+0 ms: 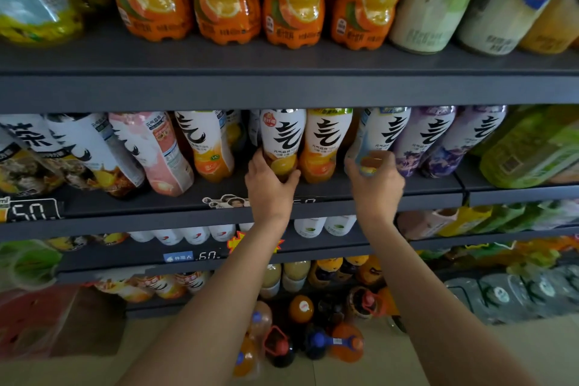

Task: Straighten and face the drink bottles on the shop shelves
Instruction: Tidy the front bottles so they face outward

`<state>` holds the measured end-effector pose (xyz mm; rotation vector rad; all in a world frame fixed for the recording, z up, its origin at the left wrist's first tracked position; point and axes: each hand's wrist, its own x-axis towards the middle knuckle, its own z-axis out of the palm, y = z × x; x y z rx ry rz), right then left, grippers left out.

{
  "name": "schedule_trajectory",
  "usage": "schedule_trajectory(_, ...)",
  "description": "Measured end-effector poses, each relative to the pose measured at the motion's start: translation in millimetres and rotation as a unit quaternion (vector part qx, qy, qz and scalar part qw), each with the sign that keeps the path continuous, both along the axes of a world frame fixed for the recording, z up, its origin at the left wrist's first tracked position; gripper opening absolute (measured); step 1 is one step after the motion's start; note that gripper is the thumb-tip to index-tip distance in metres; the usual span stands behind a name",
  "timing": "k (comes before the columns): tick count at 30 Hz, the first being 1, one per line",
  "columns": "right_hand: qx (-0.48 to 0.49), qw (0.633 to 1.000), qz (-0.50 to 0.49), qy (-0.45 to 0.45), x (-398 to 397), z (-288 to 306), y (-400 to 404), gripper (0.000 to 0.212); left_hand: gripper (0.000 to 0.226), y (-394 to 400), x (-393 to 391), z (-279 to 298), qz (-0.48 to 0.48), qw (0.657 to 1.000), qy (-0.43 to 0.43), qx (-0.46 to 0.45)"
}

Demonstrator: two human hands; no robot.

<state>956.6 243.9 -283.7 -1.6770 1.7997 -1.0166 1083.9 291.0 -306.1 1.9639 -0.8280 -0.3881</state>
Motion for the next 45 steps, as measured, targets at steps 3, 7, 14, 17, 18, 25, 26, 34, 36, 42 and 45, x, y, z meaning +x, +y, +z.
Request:
schedule_trajectory(3, 0.013, 0.999, -0.034, 0.008, -12.6, -3.1, -4.2, 0.044, 0.07, -5.6, -1.7, 3.7, 0.018, 0.999, -0.007, 0.029)
schedule_trajectory(7, 0.094, 0.995, -0.021, -0.027, -7.7, -1.3, -23.7, 0.05, 0.067, -8.3, -0.3, 2.8, 0.019, 0.999, -0.007, 0.043)
schedule_trajectory(14, 0.122, 0.99, -0.059, -0.049, 7.4, 0.6, -20.9, 0.055, 0.066, -8.0, -0.9, 0.5, 0.022, 0.999, -0.008, 0.045)
schedule_trajectory(17, 0.128, 0.988, -0.067, -0.048, 11.7, 2.6, -17.3, 0.055, 0.066, -7.8, -0.4, 1.3, 0.02, 0.998, -0.017, 0.049)
schedule_trajectory(18, 0.129, 0.988, -0.069, -0.044, 11.7, 3.1, -16.6, 0.055, 0.066, -7.9, 0.0, 1.2, 0.018, 0.998, -0.02, 0.05)
schedule_trajectory(25, 0.131, 0.988, -0.069, -0.033, 14.0, 3.7, -16.7, 0.052, 0.063, -8.1, -1.4, 1.6, 0.02, 0.998, -0.027, 0.051)
schedule_trajectory(26, 0.131, 0.989, -0.068, -0.03, 13.8, 3.6, -16.5, 0.052, 0.063, -8.1, -1.7, 1.6, 0.021, 0.998, -0.029, 0.052)
schedule_trajectory(34, 0.141, 0.986, -0.083, -0.032, 15.9, 6.6, -16.8, 0.05, 0.066, -7.9, -3.7, 0.9, 0.026, 0.998, -0.035, 0.047)
schedule_trajectory(36, 0.141, 0.985, -0.089, -0.041, 16.3, 6.5, -13.1, 0.051, 0.067, -2.4, -2.8, -0.1, 0.033, 0.998, -0.032, 0.038)
schedule_trajectory(42, 0.024, 0.993, -0.019, -0.115, 50.7, 2.3, 35.8, 0.021, 0.04, 45.3, 34.3, 4.0, 0.098, 0.991, -0.065, -0.07)
schedule_trajectory(45, -0.06, 0.989, 0.098, -0.095, 94.6, 8.9, 61.3, 0.02, 0.032, 64.4, 68.3, 16.8, 0.151, 0.978, -0.09, -0.109)
